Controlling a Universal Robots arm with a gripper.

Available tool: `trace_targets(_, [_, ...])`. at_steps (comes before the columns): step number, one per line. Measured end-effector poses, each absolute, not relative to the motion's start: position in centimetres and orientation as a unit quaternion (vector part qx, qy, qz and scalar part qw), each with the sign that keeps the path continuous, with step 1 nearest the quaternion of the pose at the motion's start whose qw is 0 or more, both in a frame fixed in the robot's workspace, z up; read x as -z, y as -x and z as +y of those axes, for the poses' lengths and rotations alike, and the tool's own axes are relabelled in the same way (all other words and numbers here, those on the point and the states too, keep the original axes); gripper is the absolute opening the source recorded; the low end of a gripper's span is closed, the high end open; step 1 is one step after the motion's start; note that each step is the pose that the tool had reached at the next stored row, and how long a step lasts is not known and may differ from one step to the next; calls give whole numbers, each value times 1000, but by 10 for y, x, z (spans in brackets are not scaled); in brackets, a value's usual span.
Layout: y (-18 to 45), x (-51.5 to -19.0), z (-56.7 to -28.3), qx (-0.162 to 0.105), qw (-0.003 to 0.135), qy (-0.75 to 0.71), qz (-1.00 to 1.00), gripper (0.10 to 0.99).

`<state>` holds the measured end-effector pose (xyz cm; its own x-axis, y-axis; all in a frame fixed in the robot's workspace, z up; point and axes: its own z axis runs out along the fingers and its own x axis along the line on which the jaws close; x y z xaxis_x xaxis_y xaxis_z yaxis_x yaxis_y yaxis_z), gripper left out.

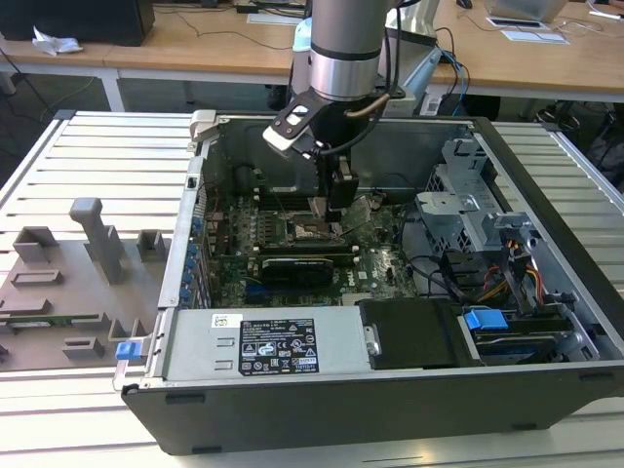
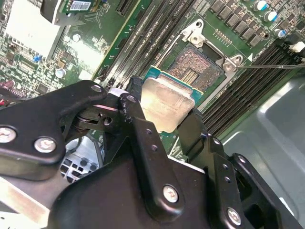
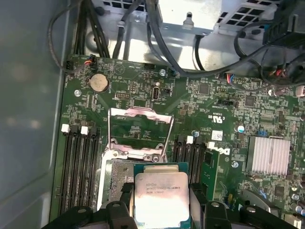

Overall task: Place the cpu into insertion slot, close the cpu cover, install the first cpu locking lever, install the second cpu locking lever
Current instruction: 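Place the cpu into insertion slot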

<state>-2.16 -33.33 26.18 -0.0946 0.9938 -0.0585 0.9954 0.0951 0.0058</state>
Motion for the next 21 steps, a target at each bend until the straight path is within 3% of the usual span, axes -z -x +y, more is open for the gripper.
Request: trace_targets(21, [22,-262,-333,25,27,-723,690,545])
